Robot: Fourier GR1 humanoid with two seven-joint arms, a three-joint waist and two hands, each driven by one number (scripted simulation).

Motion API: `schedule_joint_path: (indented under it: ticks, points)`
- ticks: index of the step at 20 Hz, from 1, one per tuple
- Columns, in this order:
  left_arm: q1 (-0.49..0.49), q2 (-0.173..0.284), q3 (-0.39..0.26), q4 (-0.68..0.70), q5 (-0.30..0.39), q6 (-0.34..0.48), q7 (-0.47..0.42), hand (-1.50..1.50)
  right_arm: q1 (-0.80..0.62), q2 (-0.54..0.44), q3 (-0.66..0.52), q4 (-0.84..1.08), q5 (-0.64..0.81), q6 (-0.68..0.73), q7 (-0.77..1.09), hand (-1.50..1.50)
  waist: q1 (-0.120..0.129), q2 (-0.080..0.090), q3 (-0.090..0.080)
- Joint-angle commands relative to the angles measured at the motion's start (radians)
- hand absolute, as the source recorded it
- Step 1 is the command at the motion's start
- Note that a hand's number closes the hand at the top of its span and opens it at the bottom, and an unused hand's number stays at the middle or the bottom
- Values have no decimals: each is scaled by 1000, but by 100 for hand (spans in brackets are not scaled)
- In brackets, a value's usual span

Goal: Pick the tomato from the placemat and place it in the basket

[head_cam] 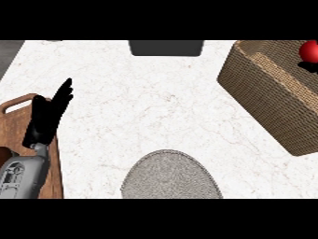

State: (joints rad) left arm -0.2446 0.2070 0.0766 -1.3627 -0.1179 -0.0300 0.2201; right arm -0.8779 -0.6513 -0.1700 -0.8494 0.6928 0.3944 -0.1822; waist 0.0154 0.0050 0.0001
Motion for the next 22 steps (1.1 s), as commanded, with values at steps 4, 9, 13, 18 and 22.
schedule_joint_path:
  ticks: [4,9,13,18,22]
  points:
    - [7,-21,-7,21,-22,18,-43,0,3,70,-55,148,-35,-89,-78,-150,-3,-1,0]
    - [47,-28,-19,-81,-15,18,23,0,-32,87,-145,190,-97,-185,-96,-150,1,-3,1]
    - [32,-1,-8,-63,-6,-13,15,0,-79,12,-253,282,-153,-258,-147,-150,13,5,1]
    - [36,0,-2,-63,-7,-11,16,0,-77,-137,-356,363,-224,-194,-128,-150,7,5,2]
    - [18,-23,-17,-63,-3,-12,42,0,-79,-238,-415,452,-260,-165,-122,-150,12,7,3]
